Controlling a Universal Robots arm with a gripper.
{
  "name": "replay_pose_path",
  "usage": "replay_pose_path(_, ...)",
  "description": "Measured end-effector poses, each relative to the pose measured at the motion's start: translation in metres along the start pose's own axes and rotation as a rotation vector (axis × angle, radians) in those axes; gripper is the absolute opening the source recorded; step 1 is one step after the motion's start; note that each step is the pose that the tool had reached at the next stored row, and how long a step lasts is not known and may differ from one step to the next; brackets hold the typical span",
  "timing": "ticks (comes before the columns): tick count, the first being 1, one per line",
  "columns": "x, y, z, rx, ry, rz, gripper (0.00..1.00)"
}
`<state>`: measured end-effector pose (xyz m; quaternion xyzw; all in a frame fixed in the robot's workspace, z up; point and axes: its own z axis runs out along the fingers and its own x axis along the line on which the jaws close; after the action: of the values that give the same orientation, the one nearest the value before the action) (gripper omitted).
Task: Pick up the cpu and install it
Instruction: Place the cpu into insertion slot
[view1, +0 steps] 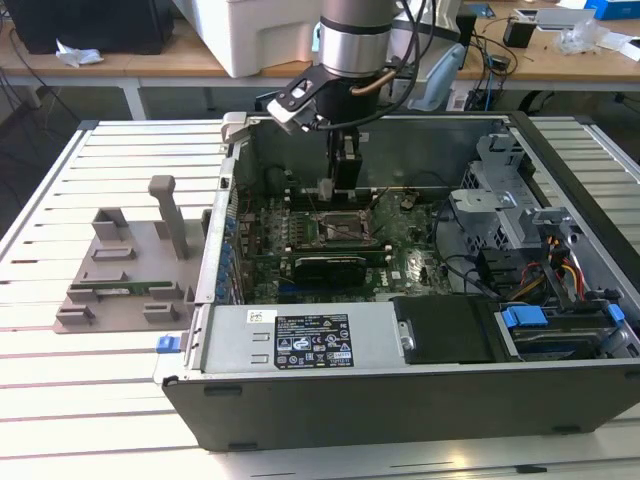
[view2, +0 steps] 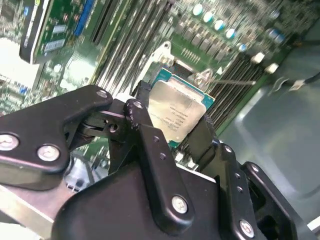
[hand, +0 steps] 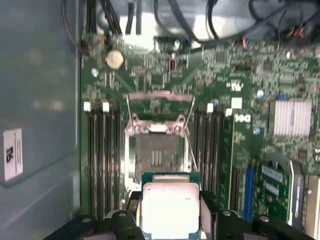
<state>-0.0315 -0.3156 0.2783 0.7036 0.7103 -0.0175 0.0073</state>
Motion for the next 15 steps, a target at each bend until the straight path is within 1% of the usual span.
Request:
replay_pose_path(2,0.0,-0.0001,0.0002,-0.0222,0.0001,0.001,0.55)
replay_pose_path(7,0.0,0.0,0.0001,-0.0317,0.0026,0.001,0.55)
replay_pose_path(11,0.0002,0.0002,0.0021,-0.032,0.0026,0.001,0.55)
replay_pose_path(15,0.001,0.0018,0.0087,-0.0315,0.0027,0.001,0.55)
